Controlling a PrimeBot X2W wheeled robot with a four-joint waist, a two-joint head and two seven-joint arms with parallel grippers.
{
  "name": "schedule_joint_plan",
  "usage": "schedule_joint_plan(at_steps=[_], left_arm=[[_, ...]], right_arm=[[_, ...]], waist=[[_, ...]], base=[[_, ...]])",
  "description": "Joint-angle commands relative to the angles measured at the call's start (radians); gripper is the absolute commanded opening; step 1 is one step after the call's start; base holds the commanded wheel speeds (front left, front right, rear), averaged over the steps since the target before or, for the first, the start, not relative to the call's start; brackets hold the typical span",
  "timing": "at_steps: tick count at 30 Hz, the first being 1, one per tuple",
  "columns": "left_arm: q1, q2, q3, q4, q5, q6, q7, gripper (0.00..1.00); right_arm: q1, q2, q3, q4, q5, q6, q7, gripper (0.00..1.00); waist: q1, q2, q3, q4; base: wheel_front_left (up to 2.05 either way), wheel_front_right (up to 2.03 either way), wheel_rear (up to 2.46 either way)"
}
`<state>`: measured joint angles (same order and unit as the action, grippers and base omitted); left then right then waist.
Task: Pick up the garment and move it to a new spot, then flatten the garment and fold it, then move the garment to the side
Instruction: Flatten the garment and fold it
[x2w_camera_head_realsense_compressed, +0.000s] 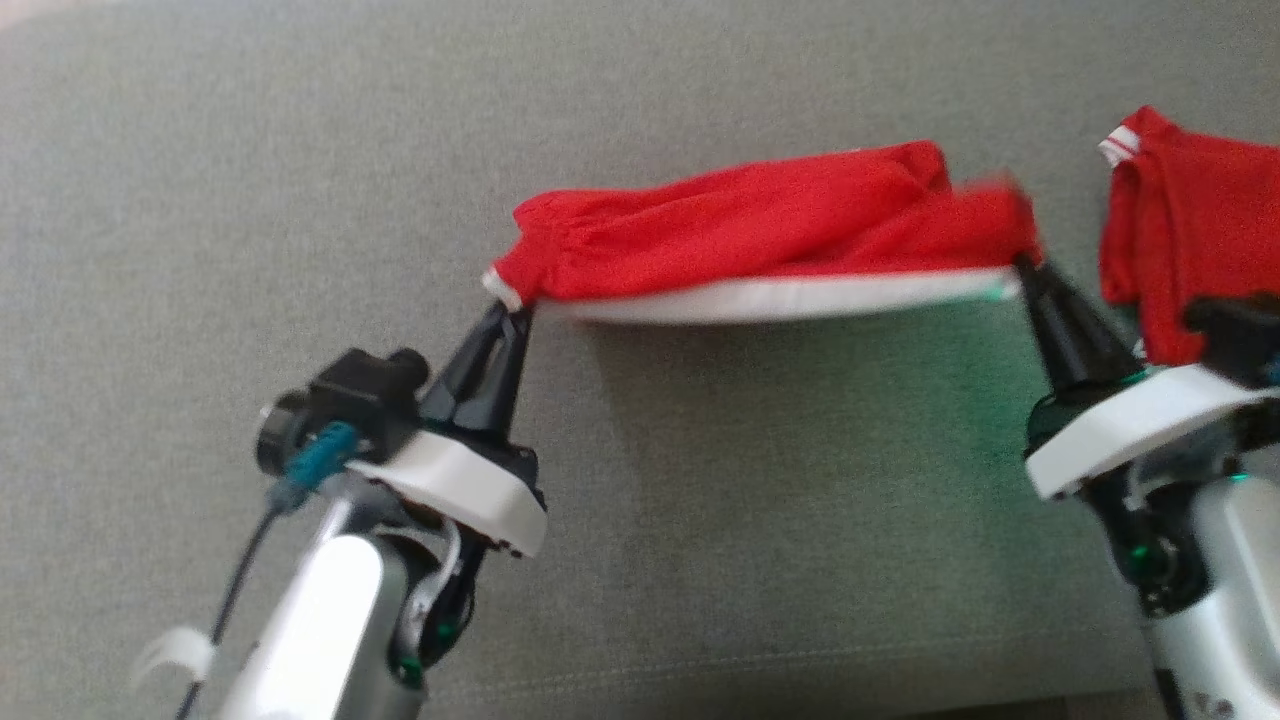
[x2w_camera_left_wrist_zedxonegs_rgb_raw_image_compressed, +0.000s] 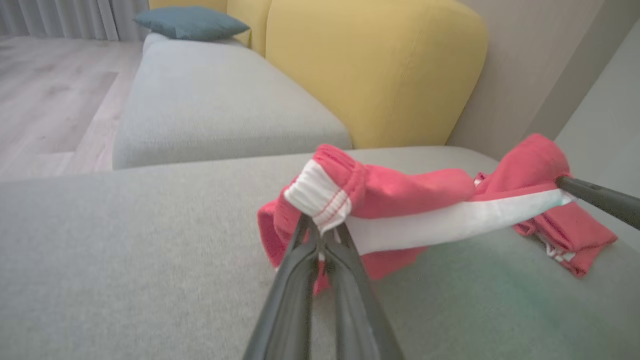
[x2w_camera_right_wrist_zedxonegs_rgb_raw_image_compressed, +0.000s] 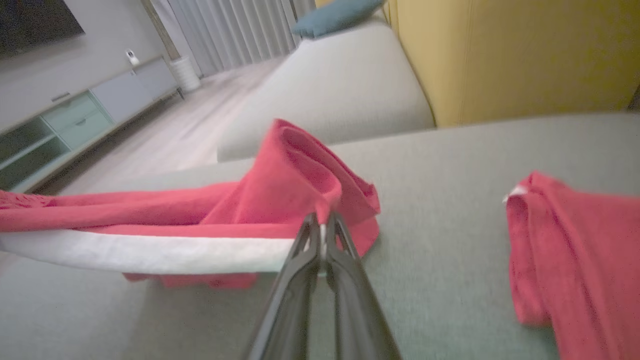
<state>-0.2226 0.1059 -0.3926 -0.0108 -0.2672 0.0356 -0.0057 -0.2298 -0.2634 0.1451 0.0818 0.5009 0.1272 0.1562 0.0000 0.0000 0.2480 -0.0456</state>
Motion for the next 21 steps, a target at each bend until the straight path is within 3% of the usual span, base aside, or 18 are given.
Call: schedule_joint_plan(at_steps=[1, 13, 17, 21], left_arm=[[-0.005, 0.02, 0.048, -0.061, -0.006, 0.008, 0.001, 0.0], [-0.091, 0.079, 0.117, -0.41, 0.019, 0.045, 0.079, 0.0], [-0.135, 0.087, 0.131, -0.451, 0.011, 0.046, 0.118, 0.0], [-0.188, 0.082, 0.129, -0.422, -0.012, 0.034, 0.144, 0.0]], right_arm=[[-0.005, -0.011, -0.001, -0.068, 0.003, 0.003, -0.013, 0.0], [-0.051, -0.013, -0.152, -0.526, -0.046, 0.003, -0.001, 0.0], [-0.081, -0.006, -0.171, -0.57, -0.041, 0.003, 0.03, 0.0], [-0.119, 0.005, -0.158, -0.539, -0.015, 0.003, 0.049, 0.0]], waist=[[0.0, 0.0, -0.025, -0.009], [0.0, 0.0, -0.126, -0.03], [0.0, 0.0, -0.133, -0.028], [0.0, 0.0, -0.12, -0.026]], base=[[0.0, 0.0, 0.0], [0.0, 0.0, 0.0], [0.0, 0.0, 0.0], [0.0, 0.0, 0.0]])
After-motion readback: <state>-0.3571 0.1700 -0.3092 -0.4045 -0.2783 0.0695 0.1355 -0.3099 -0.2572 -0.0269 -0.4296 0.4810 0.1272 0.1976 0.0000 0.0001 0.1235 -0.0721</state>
